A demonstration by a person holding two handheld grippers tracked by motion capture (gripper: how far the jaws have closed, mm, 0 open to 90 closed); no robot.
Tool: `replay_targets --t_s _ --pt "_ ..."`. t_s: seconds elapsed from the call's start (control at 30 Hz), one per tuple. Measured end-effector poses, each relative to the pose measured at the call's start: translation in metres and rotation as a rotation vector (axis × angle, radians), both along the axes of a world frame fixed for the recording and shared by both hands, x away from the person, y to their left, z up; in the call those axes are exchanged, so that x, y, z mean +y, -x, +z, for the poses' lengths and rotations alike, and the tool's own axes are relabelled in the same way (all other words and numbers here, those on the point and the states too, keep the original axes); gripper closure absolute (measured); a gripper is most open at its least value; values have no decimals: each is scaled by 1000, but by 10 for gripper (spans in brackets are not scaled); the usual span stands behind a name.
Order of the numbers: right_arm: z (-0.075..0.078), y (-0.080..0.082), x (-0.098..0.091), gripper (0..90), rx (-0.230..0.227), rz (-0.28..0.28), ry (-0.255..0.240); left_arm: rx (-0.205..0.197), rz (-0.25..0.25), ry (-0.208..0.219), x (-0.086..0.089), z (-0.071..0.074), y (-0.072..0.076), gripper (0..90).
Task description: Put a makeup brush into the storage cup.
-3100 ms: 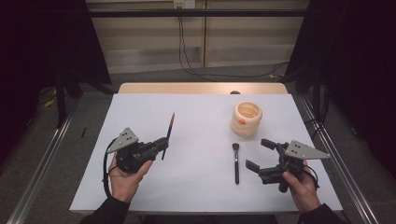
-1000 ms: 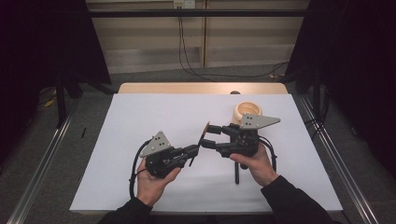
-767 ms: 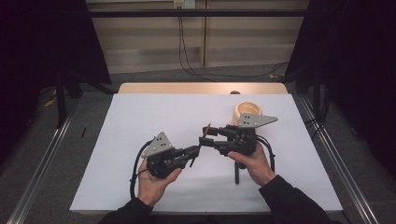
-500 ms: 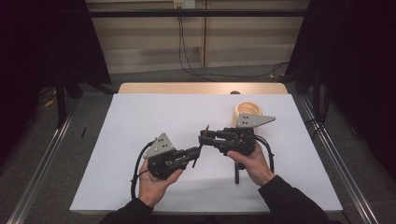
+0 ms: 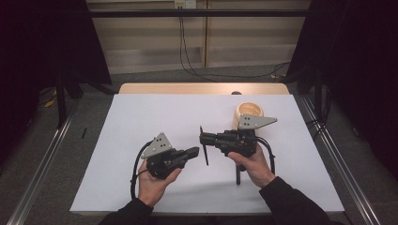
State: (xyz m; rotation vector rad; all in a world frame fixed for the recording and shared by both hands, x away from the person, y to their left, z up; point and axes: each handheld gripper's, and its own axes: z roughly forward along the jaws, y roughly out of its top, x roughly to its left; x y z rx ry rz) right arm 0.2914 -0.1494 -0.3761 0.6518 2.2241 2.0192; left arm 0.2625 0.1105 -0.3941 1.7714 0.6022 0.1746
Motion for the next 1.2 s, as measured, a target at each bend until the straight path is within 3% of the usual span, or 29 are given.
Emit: replay_targets --t_s 0.13,0.33,0.43,0.47,0.53,0.57,0.6,0.67,0.77,0.9,0.97,1.07,1.2 --pt "0 0 0 837 7 -7 0 5 -7 20 1 -3 -3 895" --pt "0 0 0 838 1 -12 9 2 38 14 5 -4 -4 726" --pt "0 0 -2 837 3 -17 12 -14 31 12 7 -5 -6 639" --pt "0 1 -2 838 1 -19 13 -25 50 8 8 -4 -5 619" --pt "1 1 -3 837 -3 -21 15 -35 52 12 8 -4 -5 527" --pt "1 1 -4 838 -7 -29 22 -40 101 -15 9 -2 -4 486" --pt "1 1 -4 838 -6 -31 20 -46 117 -20 11 -2 -5 455" --pt "0 1 -5 838 -2 -32 20 -7 130 3 12 -1 -7 328" --pt "0 0 -5 838 -4 -37 22 -34 162 -27 15 0 -7 215" --pt "1 1 -6 838 -8 -41 24 9 173 -60 18 0 -11 53" --pt "1 1 -7 838 -3 -43 16 -6 172 -86 21 -2 -10 32" --pt "1 0 -9 838 -7 -50 18 -15 153 -83 26 -2 -8 20" --pt "1 -1 -12 838 -10 -65 21 -119 152 -75 33 -5 -5 18"
